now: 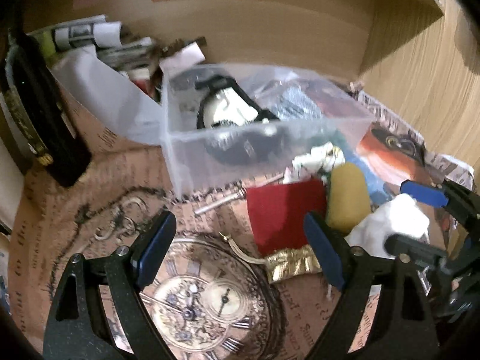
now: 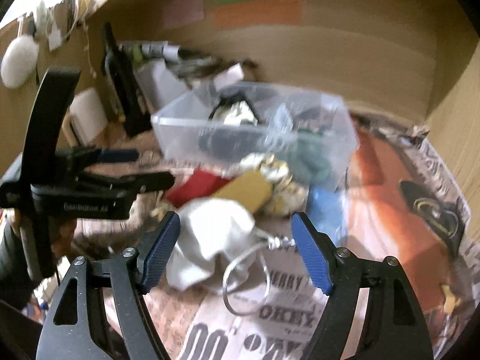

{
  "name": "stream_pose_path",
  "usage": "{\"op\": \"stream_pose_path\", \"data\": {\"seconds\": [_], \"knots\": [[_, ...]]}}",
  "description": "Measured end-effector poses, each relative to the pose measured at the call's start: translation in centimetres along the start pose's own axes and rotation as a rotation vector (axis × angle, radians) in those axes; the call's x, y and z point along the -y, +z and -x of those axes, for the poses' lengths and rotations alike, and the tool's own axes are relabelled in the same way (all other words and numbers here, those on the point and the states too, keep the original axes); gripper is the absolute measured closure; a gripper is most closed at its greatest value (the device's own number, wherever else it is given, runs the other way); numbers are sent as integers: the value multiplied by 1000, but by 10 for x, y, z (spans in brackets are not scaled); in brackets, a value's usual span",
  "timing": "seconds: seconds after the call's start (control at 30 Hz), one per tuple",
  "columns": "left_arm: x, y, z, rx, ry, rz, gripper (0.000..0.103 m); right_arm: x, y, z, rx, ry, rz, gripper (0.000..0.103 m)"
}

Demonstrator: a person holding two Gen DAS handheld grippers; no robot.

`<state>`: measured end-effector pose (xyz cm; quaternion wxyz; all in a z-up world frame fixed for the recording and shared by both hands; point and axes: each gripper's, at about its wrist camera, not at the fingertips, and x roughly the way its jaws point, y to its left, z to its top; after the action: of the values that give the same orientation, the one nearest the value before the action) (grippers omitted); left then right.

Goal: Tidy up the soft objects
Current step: 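Grasp the red felt pouch with the left tool while the right tool grasps the white drawstring bag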

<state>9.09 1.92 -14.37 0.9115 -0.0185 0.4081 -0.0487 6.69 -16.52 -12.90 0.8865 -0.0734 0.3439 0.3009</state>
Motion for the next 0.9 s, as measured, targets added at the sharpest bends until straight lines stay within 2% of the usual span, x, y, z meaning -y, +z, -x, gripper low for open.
{"op": "stream_pose_path", "data": {"seconds": [0.07, 0.13, 0.23, 0.37, 0.47, 0.63, 0.7, 0.83, 0.87, 0.9], "knots": [[4, -2, -5, -16, -9, -7, 15, -1, -5, -1, -9, 2, 9, 46], [7, -1, -13, -37, -17, -12, 15, 2, -8, -1, -18, 29, 1, 67], [12, 1, -27, -73, -29, -22, 15, 9, -11, 2, -7, 30, -21, 78], [16, 2, -46, -128, -58, -18, 15, 21, -11, 13, 29, -1, -47, 82], [16, 3, -49, -124, -74, 1, 17, 35, -8, 24, 63, -38, -75, 82], [26, 0, -45, -112, -85, -50, 47, 53, -2, 36, 109, -85, -109, 82], [28, 0, -42, -120, -102, -58, 52, 58, 0, 38, 117, -97, -119, 82], [30, 3, -30, -121, -148, -40, 50, 62, 0, 38, 118, -106, -127, 82], [31, 4, -27, -120, -153, -43, 48, 62, 0, 38, 117, -105, -127, 82], [31, 6, -25, -117, -155, -45, 41, 62, 0, 38, 117, -105, -128, 82]]}}
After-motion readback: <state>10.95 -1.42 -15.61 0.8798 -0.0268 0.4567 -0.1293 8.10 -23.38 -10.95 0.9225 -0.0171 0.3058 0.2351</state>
